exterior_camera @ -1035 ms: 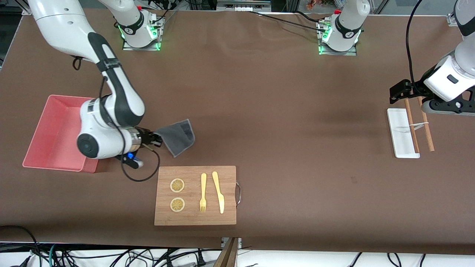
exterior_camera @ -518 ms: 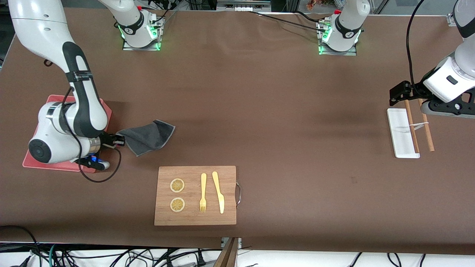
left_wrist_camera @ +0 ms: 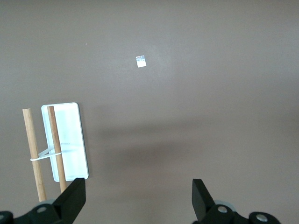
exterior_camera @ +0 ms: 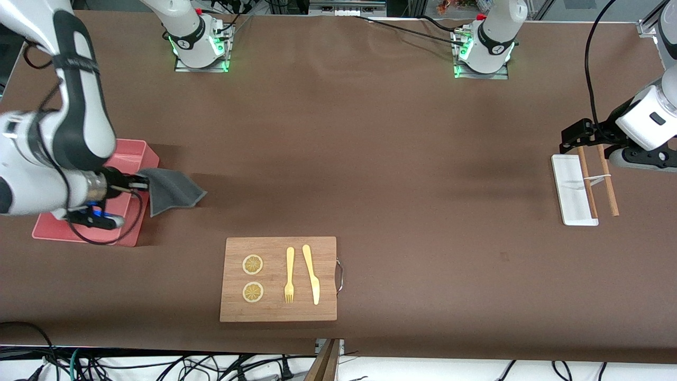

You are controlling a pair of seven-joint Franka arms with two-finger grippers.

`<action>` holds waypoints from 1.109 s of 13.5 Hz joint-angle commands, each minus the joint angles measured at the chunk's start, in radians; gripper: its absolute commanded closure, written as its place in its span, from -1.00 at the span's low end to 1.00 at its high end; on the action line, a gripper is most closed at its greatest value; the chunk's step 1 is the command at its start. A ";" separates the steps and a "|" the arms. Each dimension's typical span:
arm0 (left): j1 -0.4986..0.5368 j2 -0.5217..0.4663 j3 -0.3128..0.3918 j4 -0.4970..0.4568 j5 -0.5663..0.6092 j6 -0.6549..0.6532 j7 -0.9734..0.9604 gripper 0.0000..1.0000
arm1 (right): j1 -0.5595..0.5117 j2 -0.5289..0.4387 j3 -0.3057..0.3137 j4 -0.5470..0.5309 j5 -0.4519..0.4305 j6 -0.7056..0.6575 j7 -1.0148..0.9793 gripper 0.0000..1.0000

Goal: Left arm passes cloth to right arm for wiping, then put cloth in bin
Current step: 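Move the cloth over the pink bin with the right gripper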

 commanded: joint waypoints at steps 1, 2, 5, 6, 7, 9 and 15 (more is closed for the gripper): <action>0.005 0.005 -0.012 0.019 -0.012 -0.009 0.019 -1.00 | -0.055 -0.070 0.006 0.074 -0.050 -0.158 -0.101 1.00; 0.005 0.008 -0.013 0.019 -0.012 -0.009 0.016 -1.00 | -0.072 -0.077 0.003 0.117 -0.080 -0.218 -0.134 1.00; 0.006 0.005 -0.011 0.018 -0.012 -0.015 0.028 -1.00 | -0.125 -0.109 -0.050 0.135 -0.186 -0.254 -0.345 1.00; 0.012 0.000 -0.009 0.015 -0.012 -0.023 0.029 -1.00 | -0.136 -0.106 -0.089 0.134 -0.202 -0.246 -0.421 1.00; 0.011 0.000 -0.011 0.015 -0.011 -0.026 0.037 -1.00 | -0.141 -0.097 -0.121 0.131 -0.214 -0.231 -0.484 1.00; 0.003 0.005 -0.014 0.019 -0.011 -0.025 0.017 -1.00 | -0.155 -0.084 -0.161 0.087 -0.238 -0.152 -0.539 1.00; 0.005 0.006 -0.013 0.022 0.015 -0.020 0.014 -1.00 | -0.166 0.014 -0.164 -0.091 -0.176 0.091 -0.504 1.00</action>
